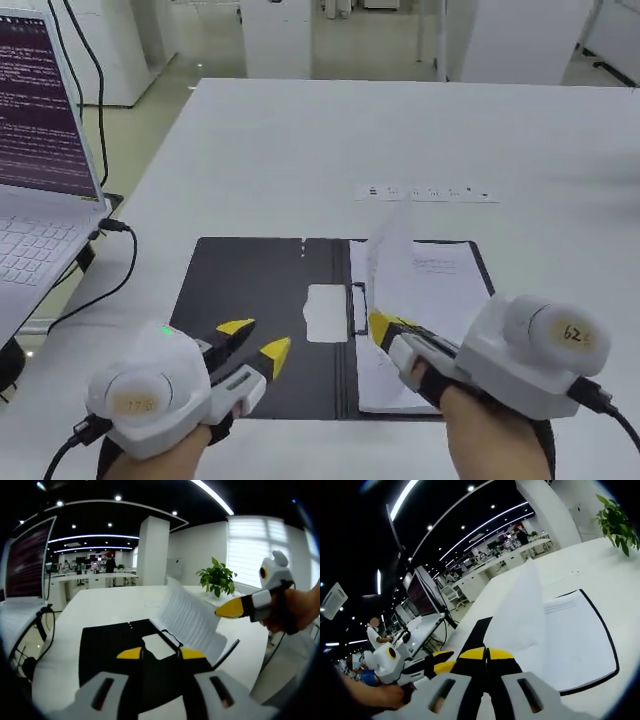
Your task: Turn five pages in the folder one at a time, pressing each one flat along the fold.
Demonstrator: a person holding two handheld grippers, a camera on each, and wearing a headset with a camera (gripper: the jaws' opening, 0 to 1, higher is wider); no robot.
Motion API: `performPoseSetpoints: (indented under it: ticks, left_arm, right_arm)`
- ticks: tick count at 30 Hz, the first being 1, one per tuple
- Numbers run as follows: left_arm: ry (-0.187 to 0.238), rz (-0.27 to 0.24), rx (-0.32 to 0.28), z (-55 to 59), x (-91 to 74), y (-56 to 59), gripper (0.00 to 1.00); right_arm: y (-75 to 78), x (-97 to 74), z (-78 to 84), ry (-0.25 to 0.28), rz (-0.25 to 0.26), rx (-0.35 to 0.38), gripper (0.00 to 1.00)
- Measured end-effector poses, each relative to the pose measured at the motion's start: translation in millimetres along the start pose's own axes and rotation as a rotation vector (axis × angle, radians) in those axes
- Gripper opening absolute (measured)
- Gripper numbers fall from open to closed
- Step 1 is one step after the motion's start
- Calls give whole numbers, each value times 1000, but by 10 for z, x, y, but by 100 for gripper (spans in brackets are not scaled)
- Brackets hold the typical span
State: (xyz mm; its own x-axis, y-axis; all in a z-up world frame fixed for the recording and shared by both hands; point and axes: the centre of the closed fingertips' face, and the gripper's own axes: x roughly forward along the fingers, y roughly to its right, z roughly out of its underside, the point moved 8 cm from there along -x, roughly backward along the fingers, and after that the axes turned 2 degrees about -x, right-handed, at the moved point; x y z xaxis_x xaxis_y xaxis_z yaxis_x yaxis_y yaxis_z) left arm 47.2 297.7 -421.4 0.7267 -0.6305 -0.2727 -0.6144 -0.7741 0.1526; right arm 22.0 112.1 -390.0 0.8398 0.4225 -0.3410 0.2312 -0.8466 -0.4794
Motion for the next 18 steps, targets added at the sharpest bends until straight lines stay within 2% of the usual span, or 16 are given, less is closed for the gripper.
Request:
performPoseSetpoints:
  ticks: [10, 18]
  left_arm:
    - [-12, -53, -25, 59, -211, -150, 26]
    - [-21, -85, -39, 123, -369, -260, 26]
  right_arm:
    - [-172, 310, 180, -87, -56, -56, 0]
    - [-257, 553, 363, -152, -71, -94, 0]
